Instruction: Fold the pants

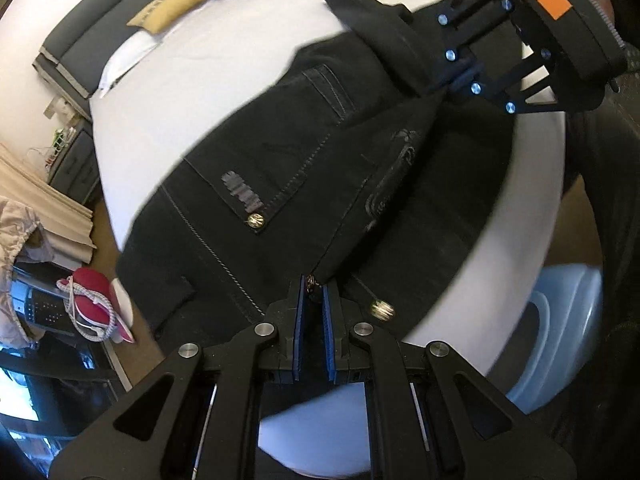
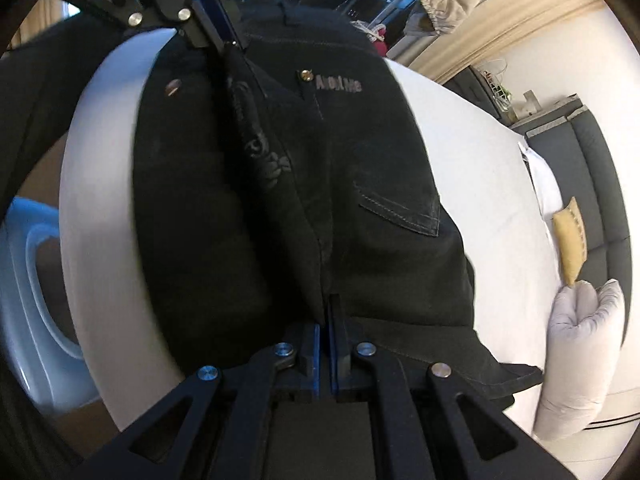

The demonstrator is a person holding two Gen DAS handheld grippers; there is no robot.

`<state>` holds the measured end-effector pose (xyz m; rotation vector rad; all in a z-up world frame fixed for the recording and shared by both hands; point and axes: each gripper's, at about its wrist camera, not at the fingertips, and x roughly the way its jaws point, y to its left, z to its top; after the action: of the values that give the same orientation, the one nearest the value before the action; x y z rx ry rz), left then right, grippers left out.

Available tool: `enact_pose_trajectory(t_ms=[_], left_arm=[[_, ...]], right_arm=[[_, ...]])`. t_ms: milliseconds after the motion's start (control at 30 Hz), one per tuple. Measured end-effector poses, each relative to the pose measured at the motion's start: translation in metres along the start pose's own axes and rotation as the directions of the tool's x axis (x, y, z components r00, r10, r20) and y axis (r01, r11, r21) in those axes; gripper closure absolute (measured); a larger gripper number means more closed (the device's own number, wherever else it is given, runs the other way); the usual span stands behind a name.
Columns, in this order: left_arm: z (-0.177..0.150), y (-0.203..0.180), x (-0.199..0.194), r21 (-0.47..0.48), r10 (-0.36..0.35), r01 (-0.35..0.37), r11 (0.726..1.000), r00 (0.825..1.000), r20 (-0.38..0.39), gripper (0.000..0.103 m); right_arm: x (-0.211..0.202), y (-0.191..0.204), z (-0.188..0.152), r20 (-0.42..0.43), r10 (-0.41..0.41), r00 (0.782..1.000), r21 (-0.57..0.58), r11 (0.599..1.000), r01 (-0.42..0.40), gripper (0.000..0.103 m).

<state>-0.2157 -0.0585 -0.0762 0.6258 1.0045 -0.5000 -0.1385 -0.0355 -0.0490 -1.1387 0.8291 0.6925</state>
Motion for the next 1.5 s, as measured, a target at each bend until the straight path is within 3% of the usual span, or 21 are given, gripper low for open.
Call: enact_pose_trajectory(t_ms=[233, 433, 800, 900, 1033, 1167, 1367, 1433, 1500], left_arm=[[-0.019, -0.050, -0.020, 0.019, 0.002, -0.002, 1.000, 1.000, 0.006, 0.096], [-0.019, -0.070, -0.033, 0.042, -0.004, 0.004, 0.999, 1.000, 0.000, 0.096], [-0.005, -0.052, -0.028, 0.025, -0.017, 0.017, 1.000, 1.000, -0.002, 0.095], [-0.005, -0.034, -0.038, -0.017, -0.051, 0.051, 0.999, 0.999, -0.006, 0.089], [-0.008, -0.018, -0.061, -0.110, -0.102, 0.099, 0.989, 0.994, -0.025, 0.088], [0.011, 0.002, -0.095, -0.232, -0.128, 0.149, 0.961, 0.986, 0.106, 0.088], [0.066, 0.006, -0.062, -0.321, -0.181, 0.228, 0.919, 0.969, 0.170, 0.088], [0.079, -0.002, -0.031, -0.358, -0.220, 0.255, 0.898, 0.966, 0.137, 0.088], [0.081, -0.017, 0.009, -0.358, -0.216, 0.212, 0.910, 0.976, 0.030, 0.088]], right_arm=[[-0.013, 0.031, -0.009, -0.017, -0.060, 0.998, -0.018, 0.998, 0.060, 0.098], [-0.015, 0.041, -0.010, -0.034, -0.091, 0.995, -0.037, 0.995, 0.090, 0.098], [-0.005, 0.055, -0.019, -0.058, -0.117, 0.991, -0.043, 0.993, 0.114, 0.097], [-0.004, 0.057, -0.020, -0.061, -0.122, 0.991, -0.032, 0.992, 0.120, 0.096], [-0.003, 0.061, -0.021, -0.068, -0.137, 0.988, -0.023, 0.990, 0.136, 0.096], [-0.001, 0.064, -0.018, -0.075, -0.150, 0.986, -0.014, 0.989, 0.149, 0.096], [-0.001, 0.066, -0.018, -0.072, -0.168, 0.983, 0.019, 0.985, 0.169, 0.096], [-0.001, 0.065, -0.018, -0.065, -0.175, 0.982, 0.051, 0.983, 0.179, 0.096], [-0.002, 0.065, -0.019, -0.060, -0.184, 0.981, 0.083, 0.979, 0.188, 0.094]])
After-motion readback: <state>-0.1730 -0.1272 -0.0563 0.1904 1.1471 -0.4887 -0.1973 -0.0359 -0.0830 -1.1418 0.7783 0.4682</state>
